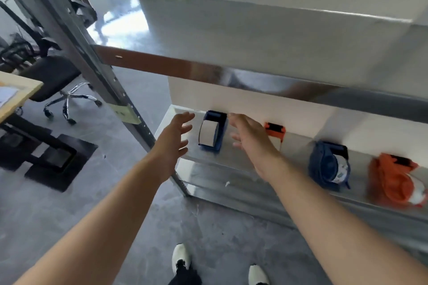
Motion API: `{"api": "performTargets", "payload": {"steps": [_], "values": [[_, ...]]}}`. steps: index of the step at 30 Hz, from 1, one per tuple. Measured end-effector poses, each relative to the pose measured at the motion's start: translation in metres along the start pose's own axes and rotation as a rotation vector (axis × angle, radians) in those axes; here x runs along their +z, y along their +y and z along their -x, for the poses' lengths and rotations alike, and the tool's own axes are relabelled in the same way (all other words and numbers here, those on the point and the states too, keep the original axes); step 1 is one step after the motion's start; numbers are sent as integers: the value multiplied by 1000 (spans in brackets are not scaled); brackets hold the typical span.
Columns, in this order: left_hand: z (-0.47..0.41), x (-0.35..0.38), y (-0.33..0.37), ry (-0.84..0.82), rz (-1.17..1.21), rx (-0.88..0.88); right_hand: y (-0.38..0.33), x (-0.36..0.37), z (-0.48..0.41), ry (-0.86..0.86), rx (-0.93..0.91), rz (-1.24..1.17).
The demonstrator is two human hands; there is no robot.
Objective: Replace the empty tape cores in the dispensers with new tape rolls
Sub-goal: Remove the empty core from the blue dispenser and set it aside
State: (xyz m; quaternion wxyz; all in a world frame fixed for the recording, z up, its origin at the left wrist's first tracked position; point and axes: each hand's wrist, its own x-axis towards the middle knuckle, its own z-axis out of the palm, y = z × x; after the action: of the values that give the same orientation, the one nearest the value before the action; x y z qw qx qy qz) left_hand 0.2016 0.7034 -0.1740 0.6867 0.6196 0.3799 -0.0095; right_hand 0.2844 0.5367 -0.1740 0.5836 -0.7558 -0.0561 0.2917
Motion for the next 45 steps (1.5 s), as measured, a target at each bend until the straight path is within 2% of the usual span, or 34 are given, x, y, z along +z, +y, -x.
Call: {"api": "performTargets", "payload": {"steps": [9, 16, 23, 27, 30, 32, 34, 40, 45], "values": [[-64, -36, 16, -220, -119, -56, 5, 41, -28, 216, 121, -90], [-82, -18, 6, -252, -174, -102, 23, 43, -38, 293, 190, -127], [-90, 0, -15, -157, -204, -105, 57, 38, -64, 213, 219, -99], [-98, 14, -21, -86, -223, -15, 69, 34, -71, 201, 237, -112], [-111, 22, -37, -5, -393, 142, 78, 34, -79, 217, 270, -129], [-118, 28, -43, 64, -567, 213, 83, 37, -84, 215, 297, -139], [-123, 34, -44, 98, -641, 265, 89, 41, -90, 225, 318, -179], [-131, 47, -43, 177, -820, 291, 107, 54, -103, 265, 381, -344], [-137, 41, -50, 184, -786, 310, 120, 62, -109, 374, 356, -335]]}}
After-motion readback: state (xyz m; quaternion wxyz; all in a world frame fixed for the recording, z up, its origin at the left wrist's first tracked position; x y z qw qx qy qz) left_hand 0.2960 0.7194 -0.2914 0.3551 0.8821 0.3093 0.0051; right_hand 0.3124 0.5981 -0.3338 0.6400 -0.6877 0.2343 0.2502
